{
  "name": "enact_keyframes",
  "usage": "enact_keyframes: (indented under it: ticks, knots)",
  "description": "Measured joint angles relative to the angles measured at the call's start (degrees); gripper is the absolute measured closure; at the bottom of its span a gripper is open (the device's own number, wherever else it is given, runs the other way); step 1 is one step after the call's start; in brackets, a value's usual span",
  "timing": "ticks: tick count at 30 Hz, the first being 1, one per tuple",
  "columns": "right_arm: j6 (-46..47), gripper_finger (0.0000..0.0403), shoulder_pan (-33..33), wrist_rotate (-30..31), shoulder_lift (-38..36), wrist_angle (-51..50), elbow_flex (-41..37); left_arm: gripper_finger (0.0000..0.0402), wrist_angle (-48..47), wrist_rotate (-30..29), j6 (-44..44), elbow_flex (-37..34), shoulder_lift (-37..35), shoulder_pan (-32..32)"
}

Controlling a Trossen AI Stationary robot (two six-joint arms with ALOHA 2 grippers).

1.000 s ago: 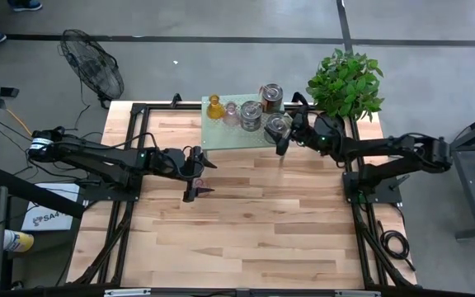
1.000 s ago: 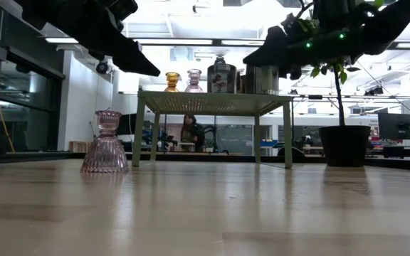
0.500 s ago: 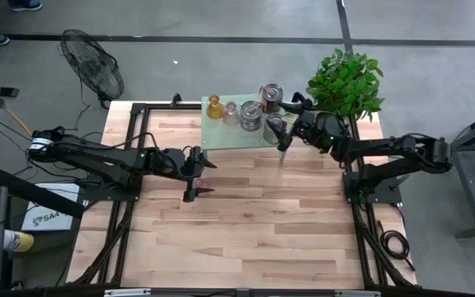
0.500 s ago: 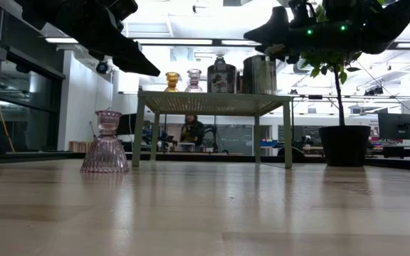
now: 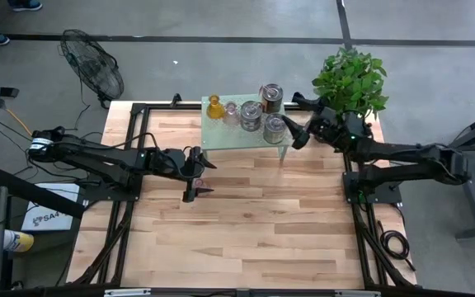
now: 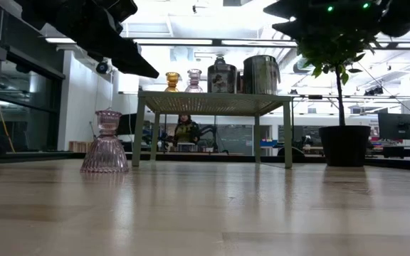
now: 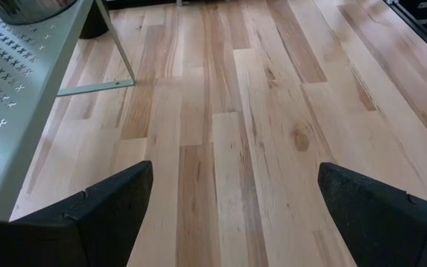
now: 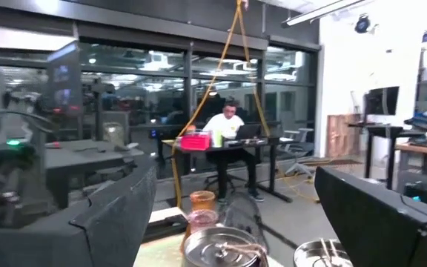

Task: Pick & Place candle stick holders
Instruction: Put the silver candle on the shelf

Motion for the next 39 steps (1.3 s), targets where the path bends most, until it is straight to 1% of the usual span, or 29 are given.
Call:
enact_keyframes:
  ticks: [3,5,16,26,28,31,35,39]
  knots:
    - [1.5,0.0041,0.4,-2.0,-3.1,-4.2,0.0,0.0025,0.0,0.0,0.0,0.0,0.0,0.0]
    - [1.8,0.0042,1.4,-2.1,-3.9,-5.9,0.0,0.0025,0.0,0.0,0.0,0.0,0.0,0.0]
    - [0.9,0.0063,7.5,-2.3,-3.9,-11.6,0.0,0.0025,0.1,0.0,0.0,0.0,0.0,0.0]
    - [1.2,0.0066,14.2,-2.3,-3.9,-17.5,0.0,0.0025,0.1,0.0,0.0,0.0,0.0,0.0]
    - [2.2,0.0066,15.6,-1.5,-3.9,-19.3,0.0,0.0025,0.0,0.0,0.0,0.0,0.0,0.0]
    - [2.8,0.0069,18.0,3.0,-3.9,-23.5,0.0,0.0025,0.1,0.0,0.0,0.0,0.0,0.0]
    - [4.7,0.0081,21.2,13.2,-3.9,-28.6,0.0,0.0025,0.0,0.0,0.0,0.0,0.0,0.0]
    - [6.9,0.0099,24.3,21.6,-3.9,-30.4,0.0,0.0025,0.1,0.0,0.0,0.0,0.0,0.0]
